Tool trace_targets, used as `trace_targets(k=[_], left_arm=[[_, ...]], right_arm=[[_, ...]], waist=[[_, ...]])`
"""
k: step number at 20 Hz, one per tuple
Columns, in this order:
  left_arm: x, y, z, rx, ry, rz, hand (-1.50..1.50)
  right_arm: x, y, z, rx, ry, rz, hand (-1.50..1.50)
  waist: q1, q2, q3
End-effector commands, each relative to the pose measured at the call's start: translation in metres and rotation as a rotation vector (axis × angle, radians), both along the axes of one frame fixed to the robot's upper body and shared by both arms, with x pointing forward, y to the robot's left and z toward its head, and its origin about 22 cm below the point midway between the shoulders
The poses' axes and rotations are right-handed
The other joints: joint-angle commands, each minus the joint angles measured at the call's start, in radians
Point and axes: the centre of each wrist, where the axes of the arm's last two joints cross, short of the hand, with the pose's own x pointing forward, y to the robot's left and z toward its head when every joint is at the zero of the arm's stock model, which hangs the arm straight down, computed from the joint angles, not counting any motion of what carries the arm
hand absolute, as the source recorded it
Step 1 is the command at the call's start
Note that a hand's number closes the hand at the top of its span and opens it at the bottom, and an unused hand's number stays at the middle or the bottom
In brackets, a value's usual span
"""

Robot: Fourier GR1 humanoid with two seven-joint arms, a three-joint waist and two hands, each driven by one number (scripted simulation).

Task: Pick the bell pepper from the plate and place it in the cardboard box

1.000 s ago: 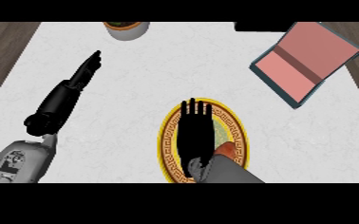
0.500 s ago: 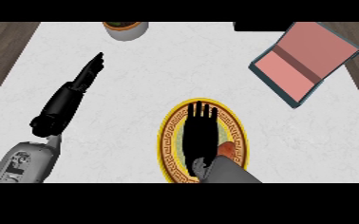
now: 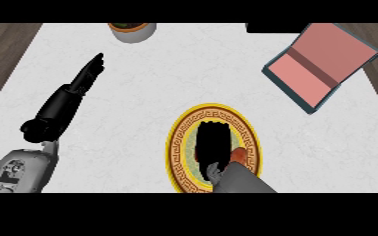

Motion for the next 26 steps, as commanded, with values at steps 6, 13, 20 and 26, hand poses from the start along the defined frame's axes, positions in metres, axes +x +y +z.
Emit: trace_targets(k=[6,13,20,26], left_arm=[[-0.003,0.000,0.004,-0.006,0.005,0.011,0.00],[-0.001,-0.013,0.015,-0.001,-0.017,-0.022,0.00],[0.006,-0.016,0.010,-0.002,-0.021,-0.044,0.00],[-0.004,0.005,-0.006,-0.003,0.001,-0.005,0.00]], right_arm=[[-0.008,0.003,-0.016,-0.070,-0.152,0.075,1.50],[0.047,-0.002,0.016,0.044,-0.298,0.226,1.50],[0.122,-0.042,0.079,0.312,-0.406,0.439,1.50],[0.137,-0.031,0.117,0.280,-0.555,0.488,1.50]], waist=[[-0.003,0.000,0.000],[0.011,0.005,0.001],[0.028,0.017,0.001],[0.008,0.003,0.000]])
